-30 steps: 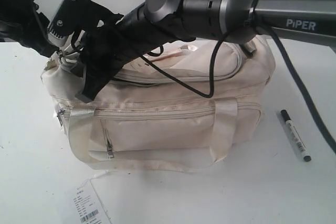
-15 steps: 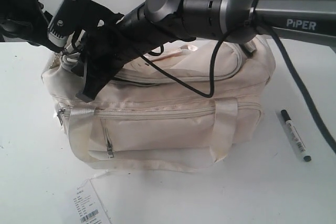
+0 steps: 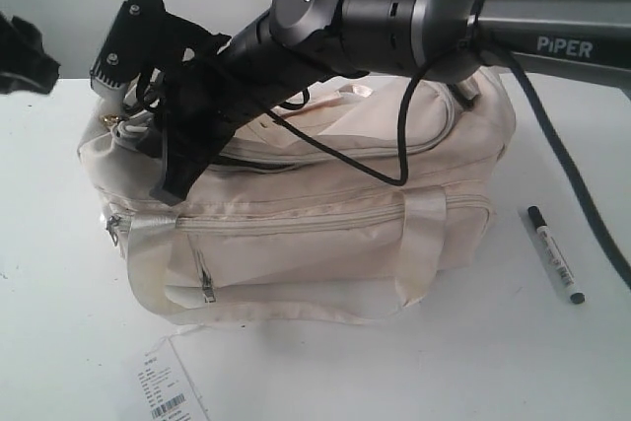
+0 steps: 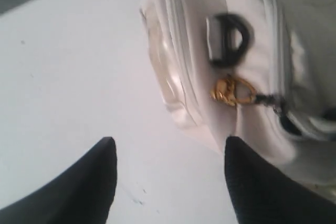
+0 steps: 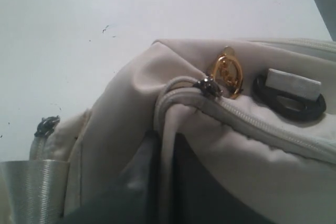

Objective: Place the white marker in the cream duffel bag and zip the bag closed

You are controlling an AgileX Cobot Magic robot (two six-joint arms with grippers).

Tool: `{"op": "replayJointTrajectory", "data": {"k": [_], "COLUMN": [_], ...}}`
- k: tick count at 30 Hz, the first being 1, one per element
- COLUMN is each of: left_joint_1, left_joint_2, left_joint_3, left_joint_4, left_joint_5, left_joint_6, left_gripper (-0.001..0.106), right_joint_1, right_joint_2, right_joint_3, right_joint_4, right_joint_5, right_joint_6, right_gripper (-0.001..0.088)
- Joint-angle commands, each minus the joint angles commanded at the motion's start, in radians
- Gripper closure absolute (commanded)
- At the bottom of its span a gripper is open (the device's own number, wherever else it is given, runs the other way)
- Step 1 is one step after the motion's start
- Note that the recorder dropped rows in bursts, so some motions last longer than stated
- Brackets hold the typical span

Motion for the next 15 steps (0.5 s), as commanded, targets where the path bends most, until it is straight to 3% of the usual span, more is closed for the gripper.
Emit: {"op": "replayJointTrajectory", "data": {"k": [4,8,15], "left_joint_1": [0.0,0.0,0.0], "left_joint_2": [0.0,0.0,0.0], "left_joint_3": [0.136,0.186,0.212], "left_joint_4": [-0.131,-0.185,-0.185], "left_joint_5": [-0.149,-0.219,-0.316], "left_joint_6": [0.0,-0.007,0.0], "left_gripper": [0.042,0.042,0.042], "right_joint_1": [0.0,0.0,0.0], "right_joint_2": [0.0,-0.002,-0.002], "right_joint_3": [0.0,0.0,0.0], "right_joint_4": [0.0,-0.001,-0.025], "right_joint_5": [0.0,0.002,0.008], "right_joint_6": [0.006,0.061,0.103], "right_gripper": [0.0868,0.0858,0.0591]}}
